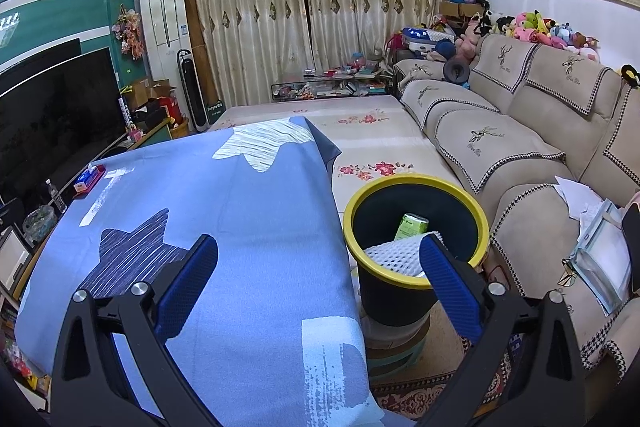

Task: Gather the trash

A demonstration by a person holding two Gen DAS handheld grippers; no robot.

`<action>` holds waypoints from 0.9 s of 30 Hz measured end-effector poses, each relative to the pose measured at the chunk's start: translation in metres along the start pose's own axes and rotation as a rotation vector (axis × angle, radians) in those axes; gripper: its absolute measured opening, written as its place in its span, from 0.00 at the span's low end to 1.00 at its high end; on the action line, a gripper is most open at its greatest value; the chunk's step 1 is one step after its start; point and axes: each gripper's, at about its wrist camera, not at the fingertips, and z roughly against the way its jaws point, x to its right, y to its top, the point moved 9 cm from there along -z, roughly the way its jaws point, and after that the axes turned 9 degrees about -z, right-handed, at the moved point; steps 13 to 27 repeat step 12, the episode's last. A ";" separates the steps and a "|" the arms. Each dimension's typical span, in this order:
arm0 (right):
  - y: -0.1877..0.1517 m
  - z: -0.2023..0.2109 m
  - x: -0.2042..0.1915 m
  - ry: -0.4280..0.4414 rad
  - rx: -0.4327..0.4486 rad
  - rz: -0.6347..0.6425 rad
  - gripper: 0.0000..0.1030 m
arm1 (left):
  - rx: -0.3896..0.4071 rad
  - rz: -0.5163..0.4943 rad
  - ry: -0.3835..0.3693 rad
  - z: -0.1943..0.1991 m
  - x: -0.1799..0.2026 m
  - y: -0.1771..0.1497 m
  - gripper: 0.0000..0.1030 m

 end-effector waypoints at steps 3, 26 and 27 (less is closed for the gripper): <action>0.000 -0.006 -0.002 0.004 -0.016 0.004 0.93 | -0.006 -0.030 0.013 -0.010 -0.001 0.007 0.95; 0.035 -0.090 -0.056 0.074 -0.099 0.083 0.93 | -0.212 -0.010 0.072 -0.150 -0.057 0.008 0.95; 0.035 -0.090 -0.056 0.074 -0.099 0.083 0.93 | -0.212 -0.010 0.072 -0.150 -0.057 0.008 0.95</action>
